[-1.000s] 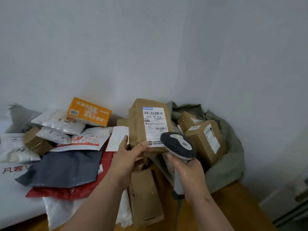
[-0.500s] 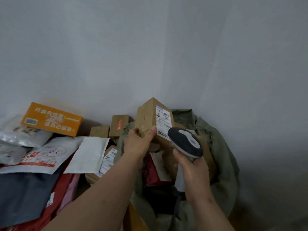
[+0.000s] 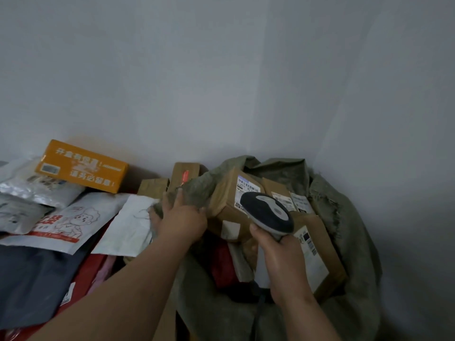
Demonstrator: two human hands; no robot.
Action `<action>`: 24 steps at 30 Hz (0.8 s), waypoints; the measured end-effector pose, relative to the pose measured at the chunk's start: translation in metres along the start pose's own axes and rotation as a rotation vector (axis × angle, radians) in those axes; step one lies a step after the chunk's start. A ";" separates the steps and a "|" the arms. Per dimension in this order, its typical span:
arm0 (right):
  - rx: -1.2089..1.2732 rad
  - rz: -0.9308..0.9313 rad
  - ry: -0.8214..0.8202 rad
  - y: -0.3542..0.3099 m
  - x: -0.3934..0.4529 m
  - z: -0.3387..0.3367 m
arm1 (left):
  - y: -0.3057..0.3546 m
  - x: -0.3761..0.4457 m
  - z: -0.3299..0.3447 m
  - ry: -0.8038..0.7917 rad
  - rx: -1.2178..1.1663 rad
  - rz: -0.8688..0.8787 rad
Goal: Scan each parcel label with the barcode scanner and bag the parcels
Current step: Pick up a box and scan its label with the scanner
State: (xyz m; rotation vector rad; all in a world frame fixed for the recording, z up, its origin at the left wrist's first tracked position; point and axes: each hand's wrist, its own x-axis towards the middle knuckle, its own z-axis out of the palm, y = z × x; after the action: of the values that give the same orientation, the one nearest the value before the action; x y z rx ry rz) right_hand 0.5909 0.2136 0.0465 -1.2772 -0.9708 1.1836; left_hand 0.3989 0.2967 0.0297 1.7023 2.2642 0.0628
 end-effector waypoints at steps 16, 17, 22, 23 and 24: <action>0.012 0.034 -0.079 0.004 -0.027 0.062 | -0.054 -0.012 0.032 -0.092 -0.098 -0.023; 0.007 0.041 -0.082 0.005 -0.029 0.064 | -0.056 -0.013 0.029 -0.036 -0.161 -0.033; -0.014 0.106 -0.029 0.010 -0.039 0.068 | -0.067 -0.008 -0.003 0.096 -0.967 -0.194; -0.014 0.111 -0.015 0.010 -0.041 0.070 | -0.070 -0.009 -0.015 0.137 -1.204 -0.256; -0.019 0.117 0.000 0.009 -0.044 0.074 | -0.074 -0.011 -0.026 0.177 -1.413 -0.292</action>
State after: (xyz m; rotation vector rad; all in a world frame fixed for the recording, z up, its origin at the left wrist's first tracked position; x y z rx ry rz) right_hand 0.5100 0.1824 0.0475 -1.3649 -0.9190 1.2665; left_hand 0.3264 0.2684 0.0406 0.5905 1.6599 1.3774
